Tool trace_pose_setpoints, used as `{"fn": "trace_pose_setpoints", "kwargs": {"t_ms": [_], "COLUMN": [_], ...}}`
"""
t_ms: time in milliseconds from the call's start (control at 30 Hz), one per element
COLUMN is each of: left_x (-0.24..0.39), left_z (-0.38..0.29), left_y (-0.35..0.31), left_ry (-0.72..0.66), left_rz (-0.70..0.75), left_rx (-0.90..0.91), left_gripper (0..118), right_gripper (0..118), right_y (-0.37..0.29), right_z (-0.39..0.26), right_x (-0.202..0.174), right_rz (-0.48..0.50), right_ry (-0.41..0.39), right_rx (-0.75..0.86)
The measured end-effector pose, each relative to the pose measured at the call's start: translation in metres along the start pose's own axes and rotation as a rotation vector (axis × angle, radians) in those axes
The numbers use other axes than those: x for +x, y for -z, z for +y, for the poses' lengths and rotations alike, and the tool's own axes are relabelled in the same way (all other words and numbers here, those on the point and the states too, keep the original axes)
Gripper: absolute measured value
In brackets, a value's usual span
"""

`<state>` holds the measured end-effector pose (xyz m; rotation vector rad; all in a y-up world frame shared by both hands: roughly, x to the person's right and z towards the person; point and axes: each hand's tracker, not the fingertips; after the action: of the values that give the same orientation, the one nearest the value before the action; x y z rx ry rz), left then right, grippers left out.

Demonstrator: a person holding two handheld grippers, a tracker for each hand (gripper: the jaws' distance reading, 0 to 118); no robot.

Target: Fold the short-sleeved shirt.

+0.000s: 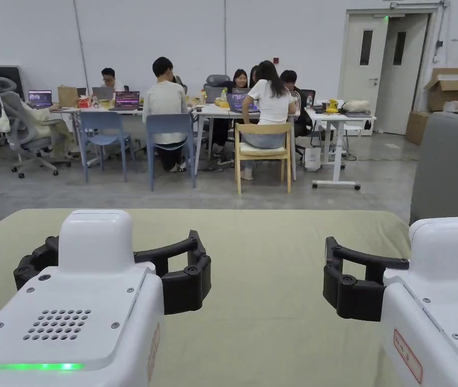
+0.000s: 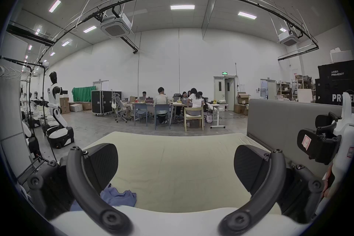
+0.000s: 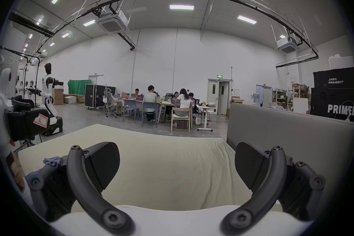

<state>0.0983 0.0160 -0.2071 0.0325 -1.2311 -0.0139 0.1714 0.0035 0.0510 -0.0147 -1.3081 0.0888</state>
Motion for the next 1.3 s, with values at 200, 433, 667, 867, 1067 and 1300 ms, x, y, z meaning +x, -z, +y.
{"fn": "trace_pose_setpoints", "kwargs": {"t_ms": [200, 433, 667, 867, 1067, 1300], "left_x": [-0.0007, -0.0002, 0.0008, 0.0009, -0.0001, 0.0007], "left_z": [0.0007, 0.0009, -0.0004, -0.001, -0.0001, 0.0], "left_y": [0.0009, 0.0014, 0.0022, 0.0019, 0.001, 0.0004], "left_ry": [-0.004, 0.0, 0.012, 0.014, 0.015, 0.019], "left_rz": [0.0, -0.001, 0.004, 0.006, 0.011, 0.006], "left_rx": [-0.002, -0.002, -0.001, -0.002, 0.002, 0.002], "left_gripper": [118, 118, 118, 118, 118, 118], "right_gripper": [118, 118, 118, 118, 118, 118], "right_y": [0.001, 0.0018, 0.0024, 0.0021, 0.0025, 0.0018], "right_z": [-0.0002, -0.0001, -0.0012, -0.0013, -0.0011, -0.0006], "right_x": [-0.0008, -0.0007, -0.0014, -0.0015, -0.0011, -0.001], "right_rz": [0.0, -0.003, -0.002, -0.005, -0.006, -0.009], "right_ry": [-0.006, -0.006, -0.012, -0.016, -0.008, -0.006], "right_rx": [-0.003, -0.003, -0.007, -0.005, -0.008, -0.009]}}
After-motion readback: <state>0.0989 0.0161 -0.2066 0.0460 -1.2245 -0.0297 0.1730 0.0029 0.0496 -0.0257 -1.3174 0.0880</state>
